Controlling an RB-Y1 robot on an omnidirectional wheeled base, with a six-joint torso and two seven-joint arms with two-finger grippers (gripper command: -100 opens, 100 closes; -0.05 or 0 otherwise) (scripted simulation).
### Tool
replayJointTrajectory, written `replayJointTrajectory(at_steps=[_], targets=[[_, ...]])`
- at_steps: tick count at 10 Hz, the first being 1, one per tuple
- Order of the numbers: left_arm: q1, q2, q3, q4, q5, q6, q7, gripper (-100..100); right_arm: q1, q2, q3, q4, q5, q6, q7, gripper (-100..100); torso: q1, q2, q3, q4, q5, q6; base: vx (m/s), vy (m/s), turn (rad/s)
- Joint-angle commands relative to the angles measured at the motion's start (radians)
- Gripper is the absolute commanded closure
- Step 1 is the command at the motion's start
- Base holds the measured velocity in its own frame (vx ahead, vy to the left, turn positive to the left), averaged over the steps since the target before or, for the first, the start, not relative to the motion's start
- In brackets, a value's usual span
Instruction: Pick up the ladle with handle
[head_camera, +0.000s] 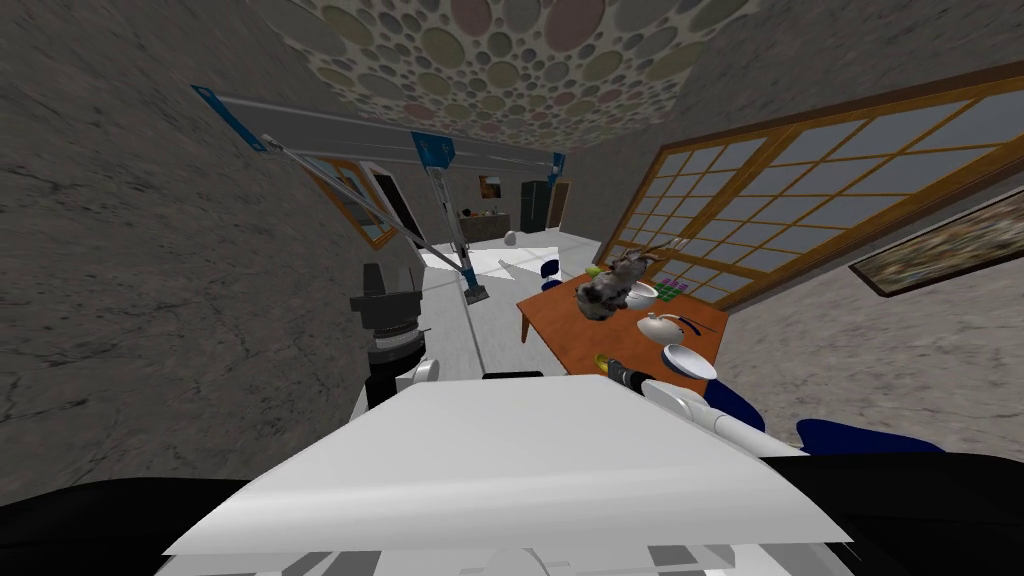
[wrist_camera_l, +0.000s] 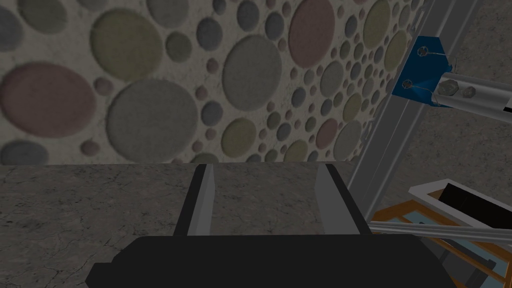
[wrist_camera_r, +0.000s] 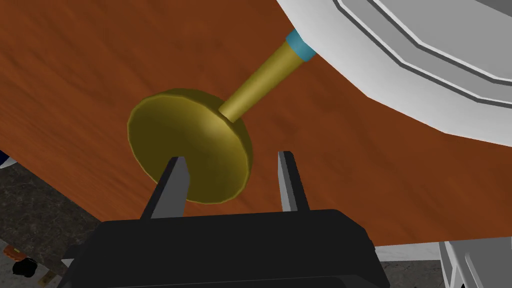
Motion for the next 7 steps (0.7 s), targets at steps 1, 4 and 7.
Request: replayJointTrajectory(at_steps=[1,4,7], targets=[[0.000,0.000,0.000,0.000,0.000,0.000,0.000,0,0.000,0.000,0.000,0.000,0.000,0.000,0.000,100,0.000,0.000,0.000,0.000,0.000,0.000,-0.002,0.001,-0.014],[0.000,0.000,0.000,0.000,0.000,0.000,0.000,0,0.002,0.002,0.001,0.001,-0.002,-0.002,-0.003,100,0.001,0.001,0.001,0.001,0.001,-0.002,0.000,0.000,0.000],[0.000,0.000,0.000,0.000,0.000,0.000,0.000,0,0.003,-0.045,-0.009,-0.043,-0.002,-0.022,-0.024,100,0.003,0.002,0.002,0.001,0.002,-0.001,-0.027,0.019,-0.047]])
